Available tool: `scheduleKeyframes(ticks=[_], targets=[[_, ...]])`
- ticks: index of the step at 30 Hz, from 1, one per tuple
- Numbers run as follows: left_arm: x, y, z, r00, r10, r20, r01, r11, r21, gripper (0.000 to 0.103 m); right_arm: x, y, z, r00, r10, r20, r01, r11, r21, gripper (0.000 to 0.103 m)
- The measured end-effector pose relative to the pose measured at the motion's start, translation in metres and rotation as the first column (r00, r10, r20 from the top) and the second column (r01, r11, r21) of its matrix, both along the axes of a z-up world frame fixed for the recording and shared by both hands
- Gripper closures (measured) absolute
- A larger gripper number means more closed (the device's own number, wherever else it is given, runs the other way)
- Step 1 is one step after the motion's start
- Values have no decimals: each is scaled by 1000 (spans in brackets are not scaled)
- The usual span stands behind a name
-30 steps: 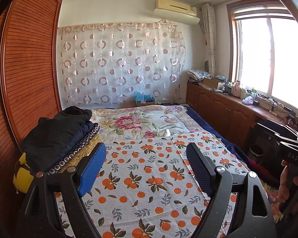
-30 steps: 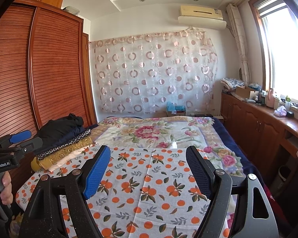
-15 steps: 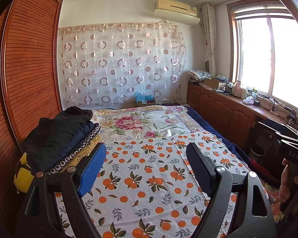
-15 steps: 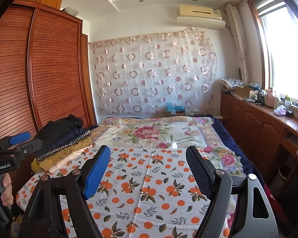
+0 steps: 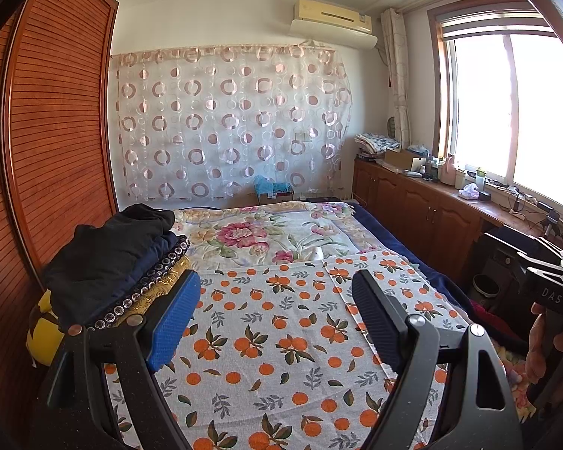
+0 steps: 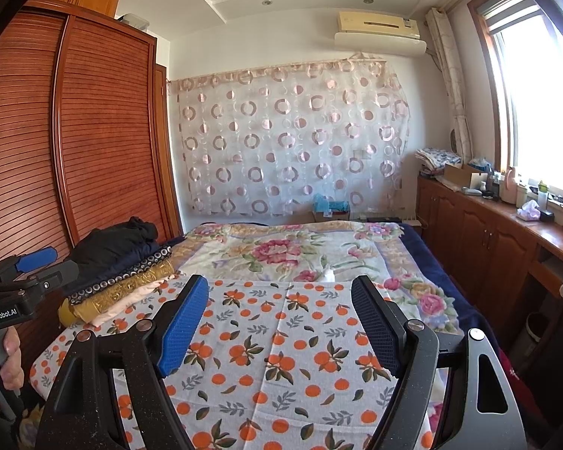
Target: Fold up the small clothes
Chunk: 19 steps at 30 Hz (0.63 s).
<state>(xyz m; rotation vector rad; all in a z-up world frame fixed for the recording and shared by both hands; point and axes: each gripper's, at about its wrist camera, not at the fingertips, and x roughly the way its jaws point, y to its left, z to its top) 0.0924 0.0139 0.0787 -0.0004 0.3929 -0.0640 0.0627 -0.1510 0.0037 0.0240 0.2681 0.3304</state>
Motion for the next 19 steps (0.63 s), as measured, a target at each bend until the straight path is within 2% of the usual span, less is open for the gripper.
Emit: scheduleKeyframes(ticks=[19], targets=[[0,-1,-2,1000,1,0,-1,1000,1,20,0,-2,0,1000,3,0,-3,1000,1,23]])
